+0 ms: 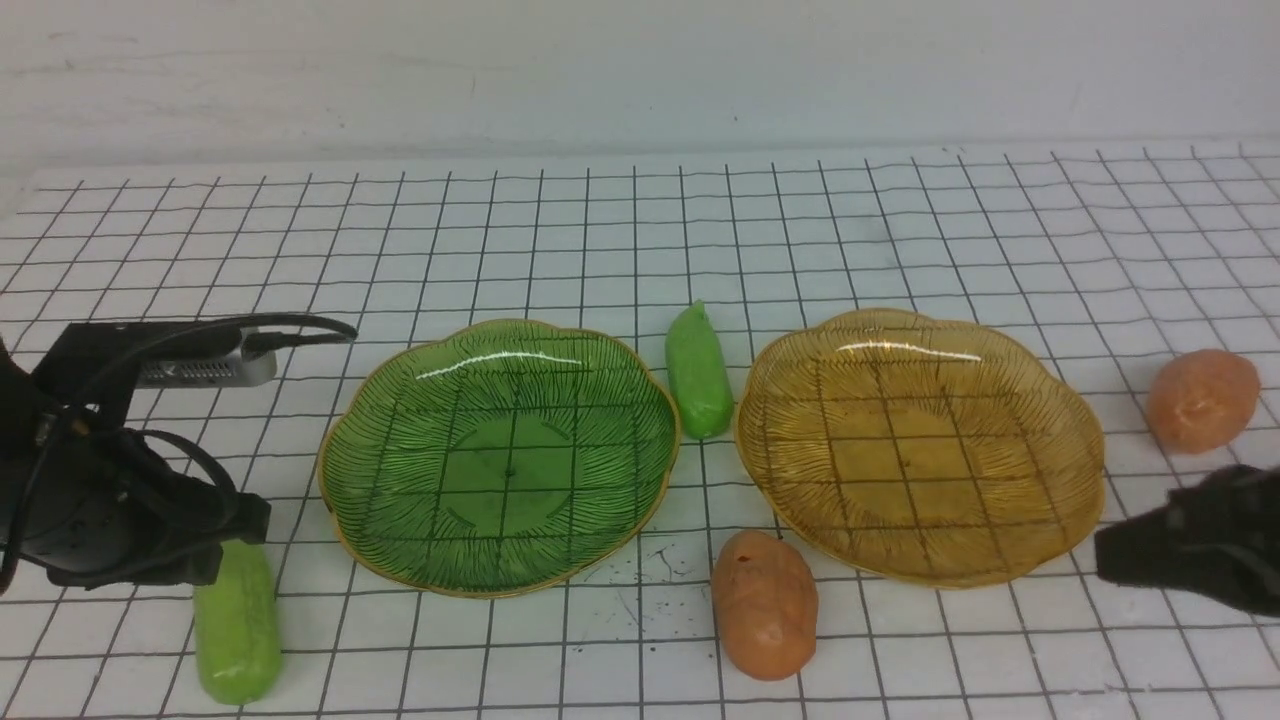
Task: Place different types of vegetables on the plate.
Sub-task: 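Put the green cucumber next to the left plate into that plate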
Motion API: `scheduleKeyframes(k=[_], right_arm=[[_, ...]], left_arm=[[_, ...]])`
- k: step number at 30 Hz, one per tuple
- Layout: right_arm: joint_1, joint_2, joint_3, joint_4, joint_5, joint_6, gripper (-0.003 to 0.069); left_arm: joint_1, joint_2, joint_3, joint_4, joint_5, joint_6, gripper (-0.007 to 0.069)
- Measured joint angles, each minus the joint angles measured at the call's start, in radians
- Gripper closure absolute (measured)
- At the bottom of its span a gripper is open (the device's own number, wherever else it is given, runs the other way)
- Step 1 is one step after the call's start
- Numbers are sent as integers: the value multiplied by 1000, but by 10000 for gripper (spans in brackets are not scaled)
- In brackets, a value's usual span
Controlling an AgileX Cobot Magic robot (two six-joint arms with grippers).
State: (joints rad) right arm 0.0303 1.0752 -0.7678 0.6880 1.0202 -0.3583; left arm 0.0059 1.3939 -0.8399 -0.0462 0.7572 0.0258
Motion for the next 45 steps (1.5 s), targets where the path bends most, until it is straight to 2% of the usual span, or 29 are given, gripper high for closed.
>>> scheduleKeyframes(k=[1, 6, 9, 11, 13, 14, 17, 18, 20, 21, 22, 23, 24, 25, 33, 36, 41, 45], right_arm=[[57, 78, -35, -29, -15, 1, 667], [263, 279, -123, -141, -96, 67, 639], [332, 371, -168, -187, -114, 118, 592], [371, 444, -219, -205, -119, 152, 522], [387, 471, -246, -208, -121, 160, 480], [404, 501, -277, -208, -132, 165, 397], [436, 551, -316, -206, -163, 176, 233], [436, 554, -318, -206, -163, 177, 224], [451, 592, -329, -194, -172, 204, 131], [451, 592, -329, -194, -172, 204, 131], [457, 626, -333, -192, -175, 232, 77], [459, 639, -334, -192, -175, 242, 64], [461, 654, -334, -192, -179, 252, 53], [461, 669, -334, -192, -184, 261, 47], [464, 719, -336, -162, -257, 272, 47], [464, 743, -341, -136, -273, 272, 80], [464, 765, -350, -120, -253, 256, 150], [464, 752, -350, -123, -224, 214, 150]], left_arm=[[0, 14, 0, 0, -2, -6, 330], [0, 73, -1, 1, -10, -26, 115], [0, 118, -1, 1, -32, -40, 32], [0, 143, -2, 1, -37, -41, 13], [0, 157, -2, 1, -43, -41, 11], [0, 177, -2, 1, -54, -41, 13], [0, 216, -2, 1, -79, -42, 34], [0, 218, -2, 1, -80, -42, 36], [0, 241, -2, 1, -82, -42, 79], [0, 244, -2, 1, -82, -42, 85], [0, 255, -2, 0, -82, -42, 141], [0, 258, -2, 0, -80, -42, 181], [0, 261, -3, 0, -76, -42, 235], [0, 262, -6, 0, -73, -42, 256], [0, 231, -38, 12, 44, -41, 251], [0, 138, -84, 12, 94, -41, 251], [0, 53, -130, -49, 71, -26, 251], [-30, 66, -167, -114, 38, 55, 251]])
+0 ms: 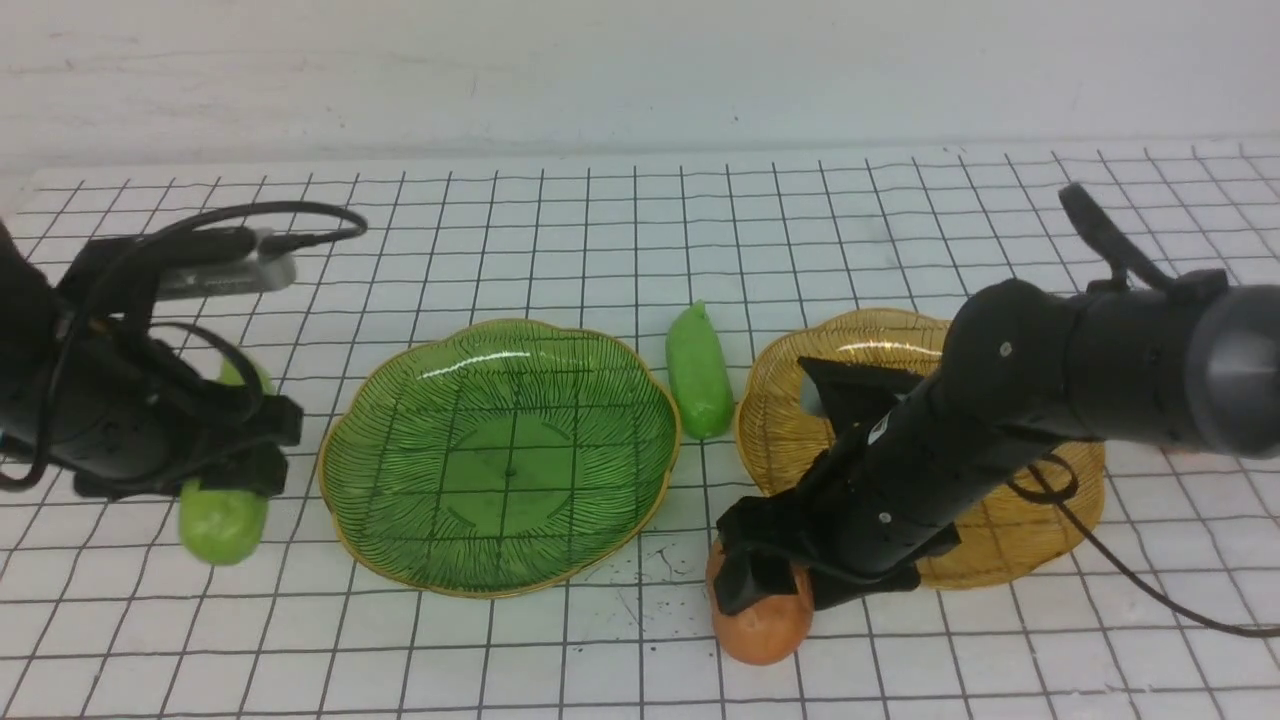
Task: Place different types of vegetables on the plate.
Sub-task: 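Put the green cucumber next to the left plate into that plate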
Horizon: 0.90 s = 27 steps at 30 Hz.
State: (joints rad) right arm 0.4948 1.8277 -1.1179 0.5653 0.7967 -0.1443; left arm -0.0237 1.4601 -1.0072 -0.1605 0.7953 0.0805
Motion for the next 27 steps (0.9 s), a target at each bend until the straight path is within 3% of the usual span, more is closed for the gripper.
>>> scheduleKeyframes(k=[4, 8, 14, 17, 19, 22, 27], right_arm=[[0, -104, 10, -36, 94, -35, 150], [-23, -228, 10, -84, 78, -38, 150], [-210, -233, -6, -137, 26, -15, 150], [-277, -185, -7, -134, 31, -12, 150], [-322, -139, -7, -133, 46, -13, 150], [-350, -103, -7, -129, 65, -15, 150], [-359, -79, -8, -122, 93, -15, 107]], left_arm=[[-59, 77, -39, -25, -12, 54, 251], [-100, 142, -85, -28, -28, 64, 251], [-127, 270, -154, -31, -73, 72, 242], [-127, 312, -170, -30, -75, 73, 197], [-127, 338, -182, -24, -67, 75, 99], [-127, 341, -203, -12, -51, 75, 13], [-132, 341, -309, -21, 52, 72, -28]])
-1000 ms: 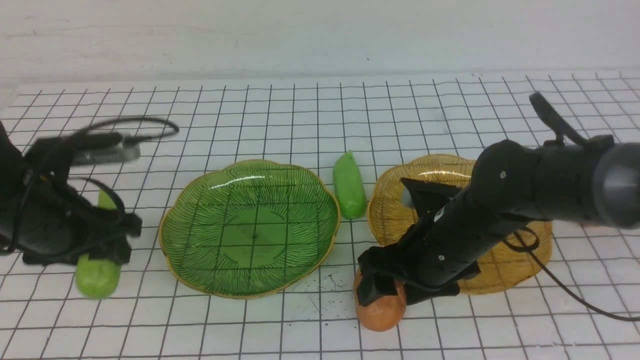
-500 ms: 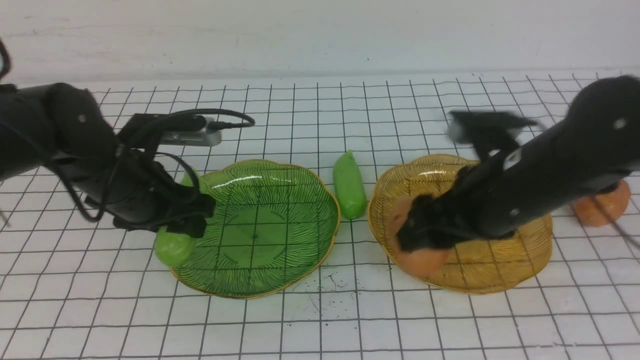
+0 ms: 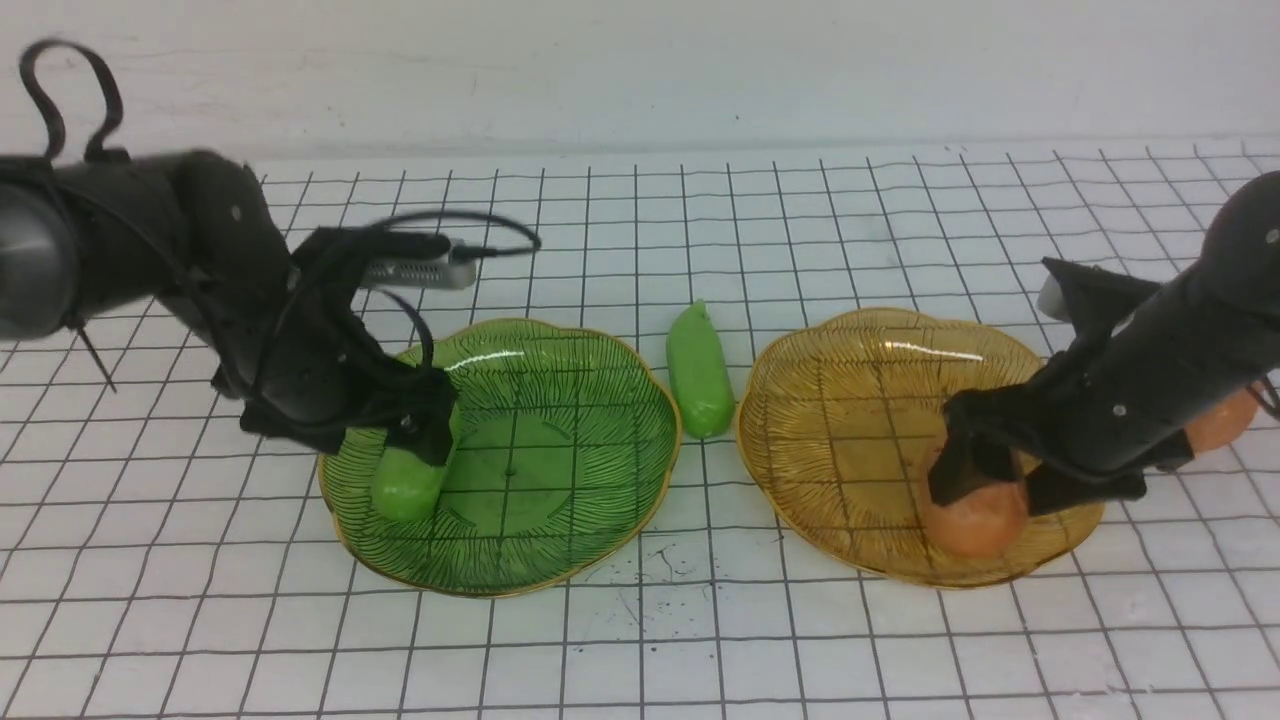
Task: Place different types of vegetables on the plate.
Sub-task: 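Put the green cucumber next to the left plate into that plate, then put the potato onto the plate, then put the green cucumber next to the left plate into that plate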
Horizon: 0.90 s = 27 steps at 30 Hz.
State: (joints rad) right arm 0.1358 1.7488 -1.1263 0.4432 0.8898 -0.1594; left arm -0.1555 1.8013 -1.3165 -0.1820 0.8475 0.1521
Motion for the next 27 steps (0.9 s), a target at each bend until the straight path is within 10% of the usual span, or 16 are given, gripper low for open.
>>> scheduleKeyframes(k=[7, 27], right_arm=[[0, 0, -39, -15, 91, -2, 19], [-9, -121, -280, -461, 305, 124, 147]], left_arm=[[-101, 24, -257, -64, 50, -13, 30], [-286, 608, -944, -13, 108, -179, 53]])
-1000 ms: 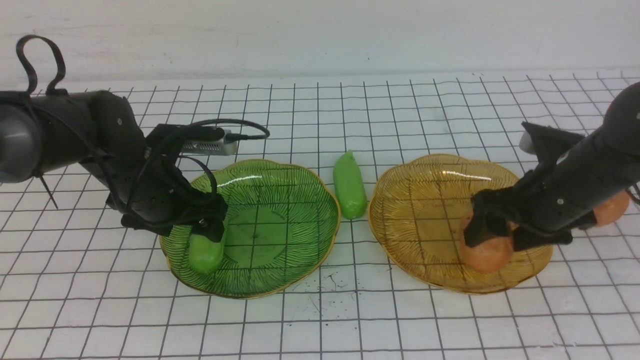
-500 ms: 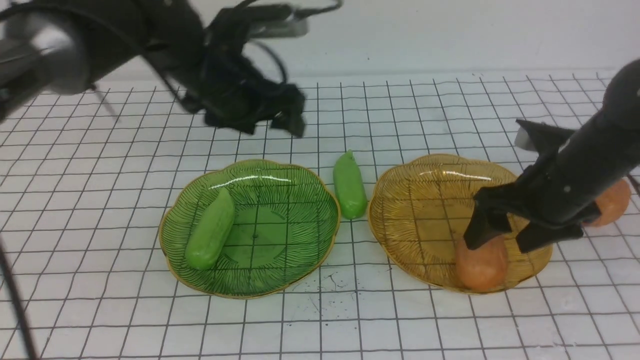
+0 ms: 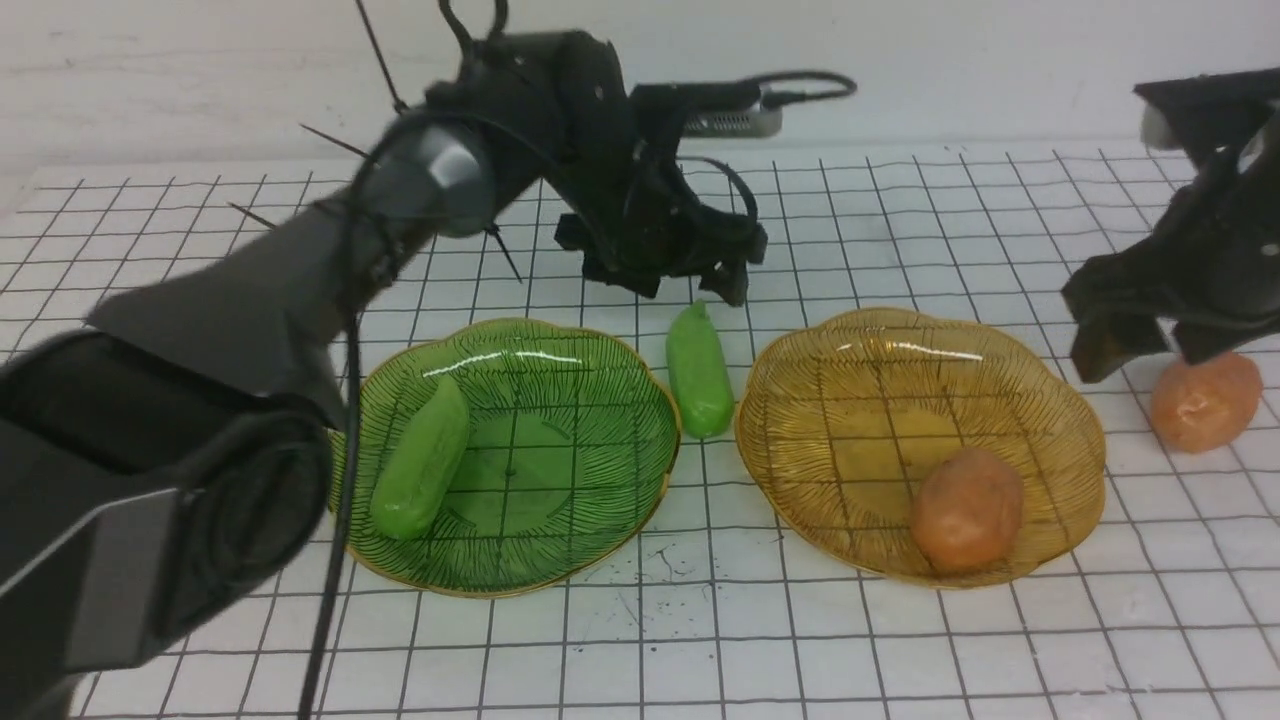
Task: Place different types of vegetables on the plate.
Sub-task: 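Put the green cucumber next to the left plate into that plate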
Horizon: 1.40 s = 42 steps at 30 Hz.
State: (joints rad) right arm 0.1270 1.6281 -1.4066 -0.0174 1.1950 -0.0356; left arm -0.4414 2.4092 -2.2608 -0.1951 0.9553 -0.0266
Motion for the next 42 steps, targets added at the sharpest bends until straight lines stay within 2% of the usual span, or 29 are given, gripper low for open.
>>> scheduleKeyframes(k=[11, 14, 17, 25, 28, 31, 36, 42], right_arm=[[-23, 0, 0, -33, -19, 21, 148], [-71, 0, 0, -31, -47, 53, 148], [-147, 0, 0, -11, -74, 78, 148], [-358, 0, 0, 125, -105, 84, 148], [-415, 2, 0, 165, -113, 84, 148], [-478, 24, 0, 217, -137, 84, 148], [-509, 111, 0, 257, -192, 84, 148], [-509, 259, 0, 404, -281, 85, 148]], left_arm=[[-1, 96, -15, -2, -42, 1, 56], [-1, 109, -17, -32, -49, 3, 106], [-1, 113, -17, -73, -49, 11, 235], [2, 106, -117, -70, 15, 12, 230], [9, 80, -176, -41, 83, 13, 230], [18, 18, -242, 6, 222, 45, 230], [18, -72, -275, 64, 282, 103, 230], [18, -213, -88, 69, 296, 112, 230]])
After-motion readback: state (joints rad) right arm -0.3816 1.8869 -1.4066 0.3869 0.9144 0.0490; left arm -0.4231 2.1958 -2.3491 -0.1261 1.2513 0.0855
